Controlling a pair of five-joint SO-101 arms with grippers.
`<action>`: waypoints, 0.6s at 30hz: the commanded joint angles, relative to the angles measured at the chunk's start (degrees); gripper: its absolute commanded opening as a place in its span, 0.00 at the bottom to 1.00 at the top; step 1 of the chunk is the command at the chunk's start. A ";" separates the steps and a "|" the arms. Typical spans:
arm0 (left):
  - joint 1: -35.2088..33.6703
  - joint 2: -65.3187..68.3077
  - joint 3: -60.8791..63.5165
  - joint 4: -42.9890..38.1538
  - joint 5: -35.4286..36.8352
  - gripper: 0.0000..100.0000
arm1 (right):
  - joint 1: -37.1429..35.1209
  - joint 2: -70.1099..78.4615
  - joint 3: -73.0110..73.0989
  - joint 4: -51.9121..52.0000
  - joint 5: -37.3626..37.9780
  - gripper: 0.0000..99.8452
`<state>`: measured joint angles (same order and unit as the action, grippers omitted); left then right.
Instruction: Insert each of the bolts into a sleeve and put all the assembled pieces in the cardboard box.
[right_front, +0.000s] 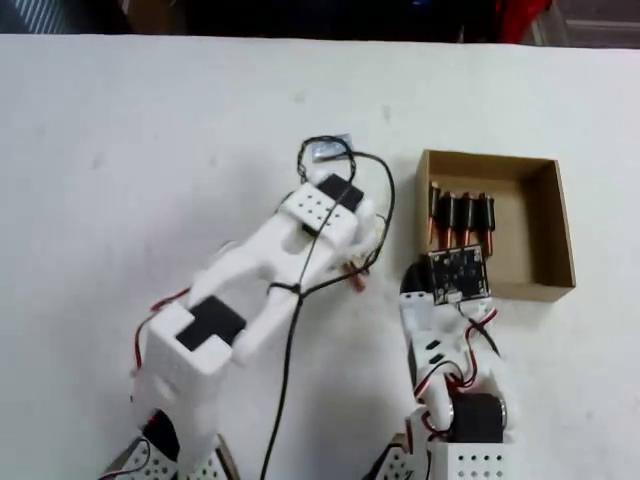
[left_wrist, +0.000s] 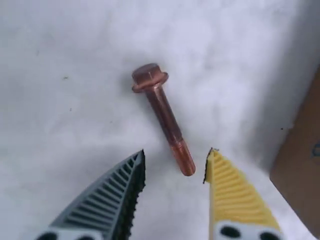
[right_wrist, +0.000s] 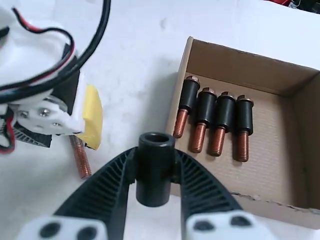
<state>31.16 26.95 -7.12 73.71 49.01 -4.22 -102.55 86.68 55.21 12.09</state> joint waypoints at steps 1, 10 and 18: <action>-0.31 -0.13 -2.64 0.09 2.37 0.23 | 0.31 -0.57 -0.09 -1.54 0.00 0.02; -0.66 0.04 -2.29 -1.58 2.46 0.23 | 0.31 -0.57 -0.09 -1.54 0.00 0.02; -4.44 5.23 -2.64 -8.26 3.08 0.23 | 0.31 -0.57 0.00 -1.54 0.00 0.02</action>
<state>29.67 30.37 -7.21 69.93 50.77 -4.22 -102.55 87.30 55.21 12.09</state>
